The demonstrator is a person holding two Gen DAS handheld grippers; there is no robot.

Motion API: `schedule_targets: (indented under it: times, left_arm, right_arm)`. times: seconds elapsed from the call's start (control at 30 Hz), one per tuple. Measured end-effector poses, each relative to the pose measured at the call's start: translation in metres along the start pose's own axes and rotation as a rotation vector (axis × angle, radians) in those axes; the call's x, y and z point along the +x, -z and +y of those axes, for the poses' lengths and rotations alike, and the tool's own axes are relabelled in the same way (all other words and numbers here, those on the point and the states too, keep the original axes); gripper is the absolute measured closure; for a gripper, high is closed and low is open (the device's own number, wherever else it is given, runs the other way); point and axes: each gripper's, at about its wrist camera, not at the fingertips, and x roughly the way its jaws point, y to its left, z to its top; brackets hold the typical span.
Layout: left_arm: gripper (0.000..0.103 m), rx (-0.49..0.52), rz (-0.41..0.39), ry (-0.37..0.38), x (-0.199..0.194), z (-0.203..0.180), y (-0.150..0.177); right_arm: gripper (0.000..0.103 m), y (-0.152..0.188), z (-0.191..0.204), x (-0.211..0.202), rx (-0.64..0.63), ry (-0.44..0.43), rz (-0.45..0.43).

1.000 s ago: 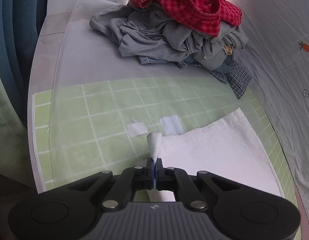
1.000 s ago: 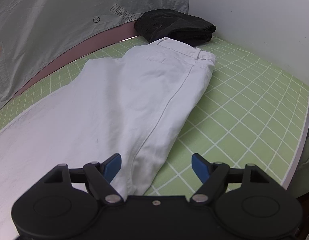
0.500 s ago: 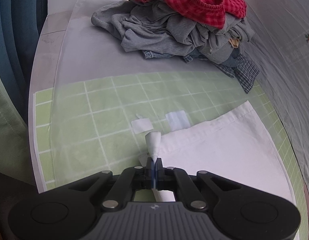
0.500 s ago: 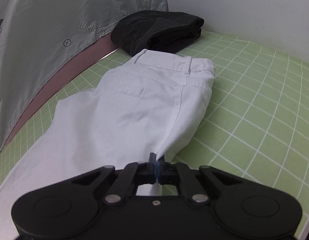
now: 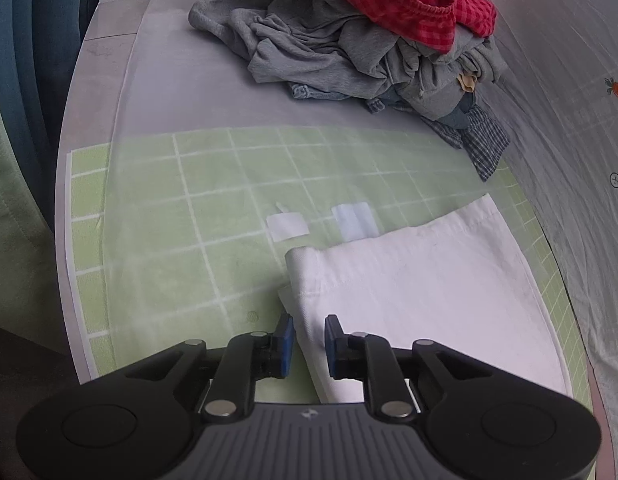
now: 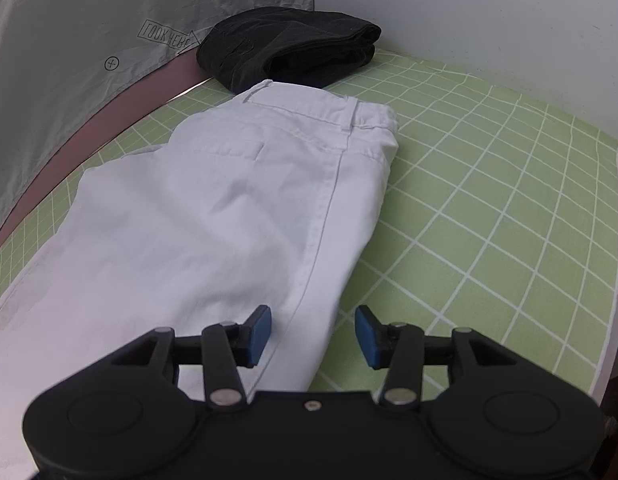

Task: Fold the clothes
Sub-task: 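Grasp the pants hem corner with the left gripper and lift it, then carry the held hem over the pants with the left gripper and release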

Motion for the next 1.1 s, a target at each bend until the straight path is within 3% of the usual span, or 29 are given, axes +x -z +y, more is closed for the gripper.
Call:
schedule_targets:
  times: [0.03,0.33,0.5,0.67,0.73,0.87,0.97,1.1]
  left_arm:
    - [0.077,0.003,0.003,0.011,0.001,-0.001,0.001]
    - [0.077,0.061,0.016,0.042,0.009,-0.014,-0.001]
    - [0.099,0.084,0.014,0.062,0.010,-0.019,-0.004]
    - [0.100,0.159,-0.016,0.132,-0.002,-0.039,-0.007]
    - [0.100,0.231,-0.041,0.199,-0.013,-0.060,-0.002]
    - [0.100,0.469,-0.051,0.357,-0.032,-0.124,0.031]
    - [0.101,0.626,0.021,0.472,-0.038,-0.166,0.074]
    - [0.101,0.867,0.218,0.559,-0.034,-0.190,0.157]
  right_arm:
    - [0.040,0.003,0.000,-0.001,0.015,0.001,0.004]
    - [0.039,0.015,0.006,-0.005,0.044,-0.014,0.019]
    - [0.039,0.015,0.006,-0.006,0.050,-0.010,0.013]
    - [0.039,0.015,0.006,-0.006,0.048,-0.009,0.012]
    - [0.039,0.014,0.007,-0.007,0.038,-0.012,0.010]
    - [0.039,0.014,0.009,-0.006,0.027,-0.023,0.013]
    - [0.040,0.013,0.010,-0.006,0.012,-0.031,0.014]
    - [0.040,0.012,0.008,-0.007,-0.001,-0.036,0.014]
